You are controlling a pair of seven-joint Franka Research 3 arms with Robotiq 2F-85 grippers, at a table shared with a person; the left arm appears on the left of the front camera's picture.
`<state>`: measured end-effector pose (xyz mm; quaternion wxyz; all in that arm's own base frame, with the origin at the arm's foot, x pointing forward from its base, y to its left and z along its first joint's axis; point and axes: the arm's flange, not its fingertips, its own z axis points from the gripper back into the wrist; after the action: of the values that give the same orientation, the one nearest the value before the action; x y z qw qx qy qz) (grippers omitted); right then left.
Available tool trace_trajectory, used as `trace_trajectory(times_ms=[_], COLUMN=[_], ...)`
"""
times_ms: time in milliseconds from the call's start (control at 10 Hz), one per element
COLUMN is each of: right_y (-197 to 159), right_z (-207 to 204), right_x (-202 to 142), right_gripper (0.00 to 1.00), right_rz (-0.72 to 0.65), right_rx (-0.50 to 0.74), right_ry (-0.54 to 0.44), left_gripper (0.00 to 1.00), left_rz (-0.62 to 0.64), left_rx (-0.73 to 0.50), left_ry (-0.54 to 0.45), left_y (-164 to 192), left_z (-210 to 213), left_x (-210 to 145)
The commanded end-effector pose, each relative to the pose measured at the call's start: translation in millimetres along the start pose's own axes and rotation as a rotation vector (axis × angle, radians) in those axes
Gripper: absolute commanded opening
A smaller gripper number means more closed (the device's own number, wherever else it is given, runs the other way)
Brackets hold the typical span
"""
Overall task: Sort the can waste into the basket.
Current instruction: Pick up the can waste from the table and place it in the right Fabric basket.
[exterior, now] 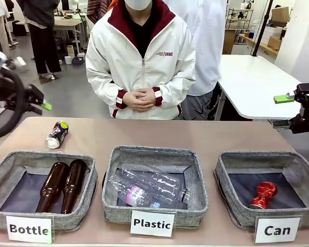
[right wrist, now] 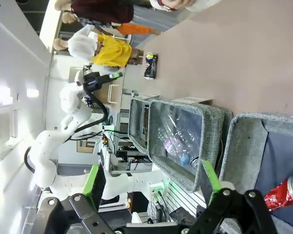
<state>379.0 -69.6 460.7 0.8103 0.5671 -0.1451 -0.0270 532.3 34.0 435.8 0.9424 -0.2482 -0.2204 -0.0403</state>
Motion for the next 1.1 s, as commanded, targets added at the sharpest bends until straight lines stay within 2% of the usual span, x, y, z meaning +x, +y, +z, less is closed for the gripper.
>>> trace_trajectory(times_ms=[0, 100, 400, 600, 1000], right_y=[1.1, 1.1, 1.1, 1.1, 1.1], right_z=[0.7, 0.7, 0.7, 0.7, 0.7], right_x=[-3.7, -3.7, -3.7, -3.7, -3.7], right_gripper=[1.00, 1.00, 1.00, 1.00, 1.00], right_rz=[0.009, 0.009, 0.009, 0.009, 0.009], right_rx=[-0.005, -0.005, -0.005, -0.005, -0.005], right_ry=[0.009, 0.009, 0.009, 0.009, 0.009], left_gripper=[0.49, 0.49, 0.49, 0.49, 0.49], left_rz=[-0.063, -0.053, 0.050, 0.103, 0.090], left_rx=[0.216, 0.290, 0.400, 0.423, 0.409], left_ry=[0.072, 0.057, 0.055, 0.082, 0.083], left_y=[4.7, 5.1, 11.0, 15.7, 13.0], left_z=[-37.1, -56.9, -97.7, -108.9, -112.3], left_x=[4.9, 5.7, 12.4, 12.4, 12.6])
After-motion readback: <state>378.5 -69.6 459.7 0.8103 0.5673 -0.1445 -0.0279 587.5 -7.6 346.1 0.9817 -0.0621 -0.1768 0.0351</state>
